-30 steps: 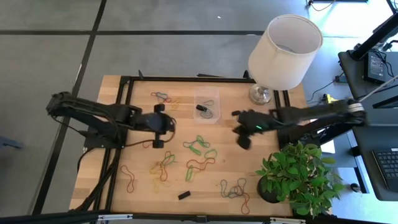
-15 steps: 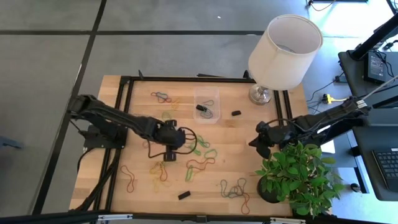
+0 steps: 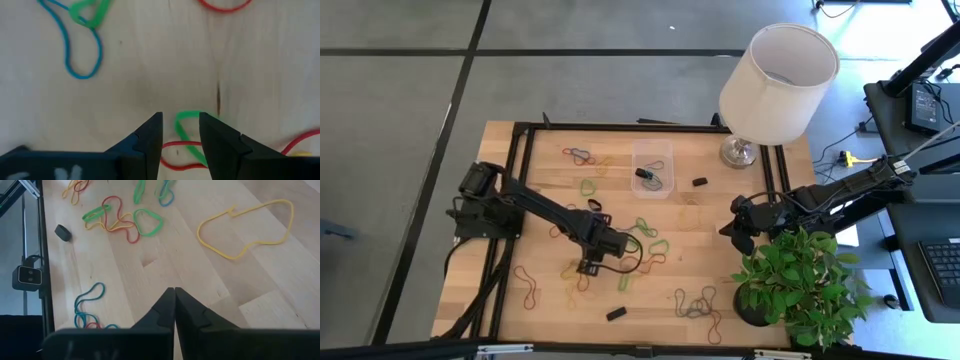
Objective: Pick and place rubber bands into bin
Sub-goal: Put the green rubber band into the transparent bin
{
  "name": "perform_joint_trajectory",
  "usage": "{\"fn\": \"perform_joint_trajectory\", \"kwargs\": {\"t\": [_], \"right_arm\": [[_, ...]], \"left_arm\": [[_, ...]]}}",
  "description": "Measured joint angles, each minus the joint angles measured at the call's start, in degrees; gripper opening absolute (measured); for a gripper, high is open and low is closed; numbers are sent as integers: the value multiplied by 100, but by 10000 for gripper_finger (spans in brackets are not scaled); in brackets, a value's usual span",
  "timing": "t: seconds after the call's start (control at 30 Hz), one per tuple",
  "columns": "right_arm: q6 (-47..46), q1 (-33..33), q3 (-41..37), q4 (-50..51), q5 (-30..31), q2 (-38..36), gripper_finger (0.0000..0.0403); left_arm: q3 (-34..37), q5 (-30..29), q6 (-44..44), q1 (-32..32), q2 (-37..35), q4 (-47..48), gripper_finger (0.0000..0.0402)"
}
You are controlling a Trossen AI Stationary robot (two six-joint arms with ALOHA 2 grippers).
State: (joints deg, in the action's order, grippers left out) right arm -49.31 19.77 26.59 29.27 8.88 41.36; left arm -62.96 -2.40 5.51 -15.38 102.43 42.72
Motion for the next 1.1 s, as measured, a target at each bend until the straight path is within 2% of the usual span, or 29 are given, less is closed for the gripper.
{"fn": "perform_joint_trajectory", "kwargs": {"t": [0.27,0.37,0.5,0.57,0.77,1.1], "right_arm": [[17,-2,2,-252,0,0,11],[23,-4,2,-290,0,0,16],[23,-4,2,-296,0,2,14],[21,-4,2,-299,0,2,10],[23,-4,4,-346,0,3,7],[27,-4,9,-386,0,4,15]], "left_arm": [[-14,143,-170,11,323,-3,96],[-22,239,-288,23,359,8,68],[-7,265,-125,19,297,-5,11],[11,264,75,15,211,-6,5],[13,-43,516,-17,-432,-61,3],[9,-1378,898,-231,-1940,-240,2]]}}
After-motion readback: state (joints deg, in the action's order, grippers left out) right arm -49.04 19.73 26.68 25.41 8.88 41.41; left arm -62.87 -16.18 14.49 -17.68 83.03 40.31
